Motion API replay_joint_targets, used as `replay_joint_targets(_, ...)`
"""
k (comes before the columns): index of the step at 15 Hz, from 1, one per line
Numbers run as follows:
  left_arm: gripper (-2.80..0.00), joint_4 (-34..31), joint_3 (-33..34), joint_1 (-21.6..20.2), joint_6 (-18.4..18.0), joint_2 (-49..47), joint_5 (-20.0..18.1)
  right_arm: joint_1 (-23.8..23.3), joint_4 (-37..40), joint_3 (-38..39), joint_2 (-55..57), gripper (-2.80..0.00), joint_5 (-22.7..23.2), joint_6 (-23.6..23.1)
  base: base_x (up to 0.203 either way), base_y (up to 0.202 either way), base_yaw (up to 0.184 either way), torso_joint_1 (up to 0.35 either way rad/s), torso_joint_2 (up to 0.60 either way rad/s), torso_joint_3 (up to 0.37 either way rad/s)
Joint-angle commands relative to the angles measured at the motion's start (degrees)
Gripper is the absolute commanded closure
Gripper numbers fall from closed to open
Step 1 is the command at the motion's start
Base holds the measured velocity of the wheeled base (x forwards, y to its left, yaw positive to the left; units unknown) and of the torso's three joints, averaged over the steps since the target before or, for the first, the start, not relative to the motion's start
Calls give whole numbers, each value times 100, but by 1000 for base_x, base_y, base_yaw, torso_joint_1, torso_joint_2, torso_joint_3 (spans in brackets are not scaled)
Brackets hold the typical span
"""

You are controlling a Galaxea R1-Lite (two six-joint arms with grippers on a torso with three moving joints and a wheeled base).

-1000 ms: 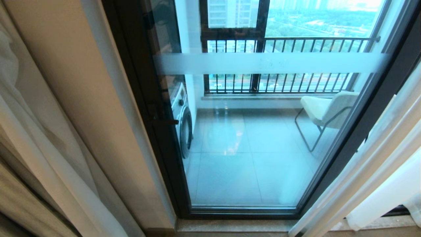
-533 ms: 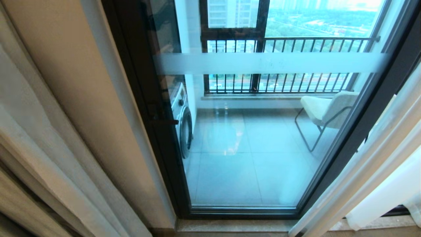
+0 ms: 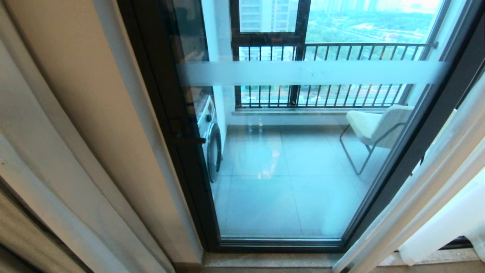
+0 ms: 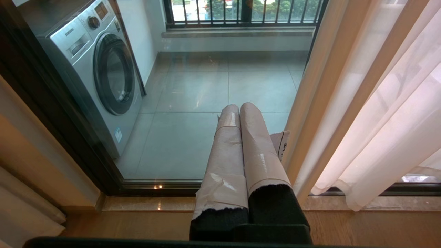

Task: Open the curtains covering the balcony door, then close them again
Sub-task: Pull the inner curtains open on both sides

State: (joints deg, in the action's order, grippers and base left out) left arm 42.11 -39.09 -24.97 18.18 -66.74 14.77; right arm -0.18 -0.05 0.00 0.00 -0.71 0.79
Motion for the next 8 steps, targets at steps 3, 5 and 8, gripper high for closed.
replay_joint_targets(3,-280,52,581,269,-190,924,5,1,-4,0,0,0,0,0,0,0,0,0,0,0)
replay_joint_targets(5,-280,87,882,288,-399,1206,-5,1,-4,0,0,0,0,0,0,0,0,0,0,0)
replay_joint_targets(8,-151,187,1265,321,-460,1583,-14,1,-4,0,0,0,0,0,0,0,0,0,0,0)
